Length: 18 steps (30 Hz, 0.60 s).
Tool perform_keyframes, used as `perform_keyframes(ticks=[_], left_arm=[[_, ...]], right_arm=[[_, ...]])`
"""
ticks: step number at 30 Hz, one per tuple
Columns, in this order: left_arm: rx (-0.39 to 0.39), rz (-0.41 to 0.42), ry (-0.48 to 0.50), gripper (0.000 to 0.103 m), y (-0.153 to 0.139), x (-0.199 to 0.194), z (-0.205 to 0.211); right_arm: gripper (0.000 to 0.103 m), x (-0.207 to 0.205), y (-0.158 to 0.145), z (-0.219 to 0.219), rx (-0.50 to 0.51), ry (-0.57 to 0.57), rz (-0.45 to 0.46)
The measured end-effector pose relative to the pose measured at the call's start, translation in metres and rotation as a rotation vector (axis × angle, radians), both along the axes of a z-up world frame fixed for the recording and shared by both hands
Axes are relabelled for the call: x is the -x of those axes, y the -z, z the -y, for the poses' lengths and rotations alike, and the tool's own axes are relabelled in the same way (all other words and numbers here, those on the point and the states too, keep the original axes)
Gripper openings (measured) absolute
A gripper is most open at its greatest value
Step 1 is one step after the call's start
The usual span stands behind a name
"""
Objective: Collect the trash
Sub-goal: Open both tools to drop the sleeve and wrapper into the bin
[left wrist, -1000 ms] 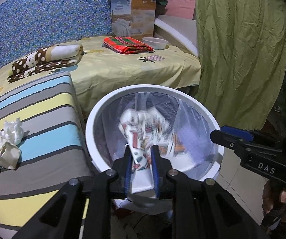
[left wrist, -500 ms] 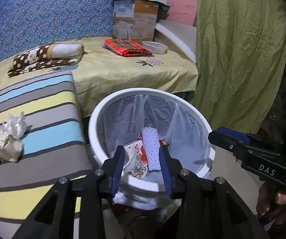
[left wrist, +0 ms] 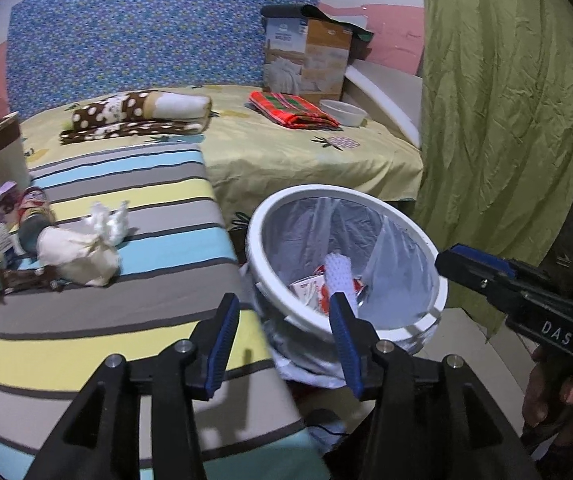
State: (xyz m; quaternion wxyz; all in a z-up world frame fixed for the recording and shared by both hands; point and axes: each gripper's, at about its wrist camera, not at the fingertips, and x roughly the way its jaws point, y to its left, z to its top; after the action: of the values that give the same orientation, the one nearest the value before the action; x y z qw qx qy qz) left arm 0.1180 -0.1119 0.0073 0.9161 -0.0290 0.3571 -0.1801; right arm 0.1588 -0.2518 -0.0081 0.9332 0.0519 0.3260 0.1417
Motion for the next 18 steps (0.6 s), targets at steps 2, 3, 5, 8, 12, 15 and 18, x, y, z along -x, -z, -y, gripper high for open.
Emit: perform_keyframes(ticks=[2, 3, 5, 8, 12, 15, 18], left_arm=[[0.001, 0.004, -0.017, 0.049, -0.002, 0.004, -0.008], [0.001, 0.008, -0.026, 0.049, -0.003, 0.007, -0.011], [-0.003, 0.014, -0.040, 0.049, -0.006, 0.011, -0.019], [-0.016, 0.030, -0.070, 0.049, -0.012, 0.018, -0.030], [-0.013, 0.049, -0.091, 0.049, -0.022, 0.029, -0.042], [-0.025, 0.074, -0.108, 0.049, -0.030, 0.038, -0.048], [-0.028, 0.097, -0.122, 0.049, -0.039, 0.047, -0.056]], right_arm=[[0.037, 0.001, -0.004, -0.002, -0.010, -0.008, 0.014], [0.037, 0.002, -0.006, -0.004, -0.014, -0.014, 0.021], [0.037, 0.006, -0.013, -0.006, -0.013, -0.021, 0.046], [0.037, 0.012, -0.023, -0.013, 0.001, -0.039, 0.084], [0.037, 0.019, -0.040, -0.023, 0.009, -0.073, 0.107], [0.037, 0.023, -0.049, -0.029, 0.014, -0.091, 0.119], [0.037, 0.028, -0.059, -0.035, 0.020, -0.112, 0.144]])
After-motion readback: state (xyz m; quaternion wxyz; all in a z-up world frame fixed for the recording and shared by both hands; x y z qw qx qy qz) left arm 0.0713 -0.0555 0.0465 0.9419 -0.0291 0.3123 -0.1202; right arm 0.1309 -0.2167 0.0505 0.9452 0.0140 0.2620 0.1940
